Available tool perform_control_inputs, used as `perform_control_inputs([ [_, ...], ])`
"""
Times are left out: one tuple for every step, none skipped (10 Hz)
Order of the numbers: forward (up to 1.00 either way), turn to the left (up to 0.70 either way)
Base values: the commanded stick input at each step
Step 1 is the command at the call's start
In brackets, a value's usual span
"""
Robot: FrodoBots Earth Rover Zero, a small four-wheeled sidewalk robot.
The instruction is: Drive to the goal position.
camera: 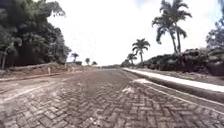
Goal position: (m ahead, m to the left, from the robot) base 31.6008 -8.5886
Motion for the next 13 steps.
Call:
perform_control_inputs([
  [1.0, 0.0],
  [1.0, 0.0],
  [1.0, 0.0],
  [1.0, 0.19],
  [1.0, 0.07],
  [1.0, 0.2],
  [1.0, 0.17],
  [1.0, 0.04],
  [1.0, 0.0],
  [1.0, 0.0],
  [1.0, 0.0],
  [1.0, 0.0],
  [1.0, 0.0],
])
